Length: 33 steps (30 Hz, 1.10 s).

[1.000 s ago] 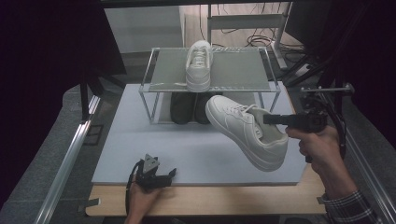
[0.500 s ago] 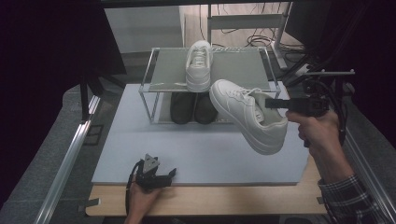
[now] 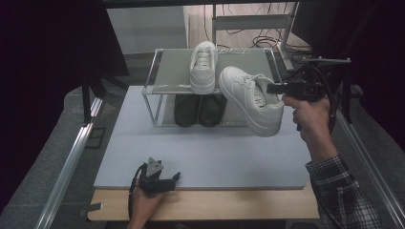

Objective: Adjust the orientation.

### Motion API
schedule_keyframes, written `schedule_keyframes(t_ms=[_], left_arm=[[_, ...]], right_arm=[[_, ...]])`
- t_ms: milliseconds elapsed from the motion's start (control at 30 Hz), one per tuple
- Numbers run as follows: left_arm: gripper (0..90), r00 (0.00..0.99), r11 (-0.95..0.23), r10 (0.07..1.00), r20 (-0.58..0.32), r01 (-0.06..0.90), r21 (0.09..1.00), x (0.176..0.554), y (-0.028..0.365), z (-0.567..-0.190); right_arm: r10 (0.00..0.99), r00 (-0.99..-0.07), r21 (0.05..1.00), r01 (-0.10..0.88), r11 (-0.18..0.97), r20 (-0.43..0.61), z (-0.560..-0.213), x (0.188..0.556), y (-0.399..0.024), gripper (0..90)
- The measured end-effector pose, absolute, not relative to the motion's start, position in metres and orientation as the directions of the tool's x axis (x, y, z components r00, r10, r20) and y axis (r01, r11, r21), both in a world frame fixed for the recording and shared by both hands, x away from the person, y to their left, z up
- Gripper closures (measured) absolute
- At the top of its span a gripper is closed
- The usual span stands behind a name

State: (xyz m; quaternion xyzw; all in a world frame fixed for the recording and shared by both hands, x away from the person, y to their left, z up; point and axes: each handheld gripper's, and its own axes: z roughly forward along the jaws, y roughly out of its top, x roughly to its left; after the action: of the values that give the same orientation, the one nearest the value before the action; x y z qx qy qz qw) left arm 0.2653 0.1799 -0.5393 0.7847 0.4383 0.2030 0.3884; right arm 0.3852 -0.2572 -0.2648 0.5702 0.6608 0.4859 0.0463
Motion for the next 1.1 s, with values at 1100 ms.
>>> schedule_keyframes(t_ms=[1100], left_arm=[[12.3, 0.534, -0.314, 0.845, -0.022, 0.53, 0.788, 0.265, 0.18, -0.539]], right_arm=[[0.838, -0.273, 0.707, 0.685, -0.176, 0.473, -0.27, 0.444, -0.22, 64.4]])
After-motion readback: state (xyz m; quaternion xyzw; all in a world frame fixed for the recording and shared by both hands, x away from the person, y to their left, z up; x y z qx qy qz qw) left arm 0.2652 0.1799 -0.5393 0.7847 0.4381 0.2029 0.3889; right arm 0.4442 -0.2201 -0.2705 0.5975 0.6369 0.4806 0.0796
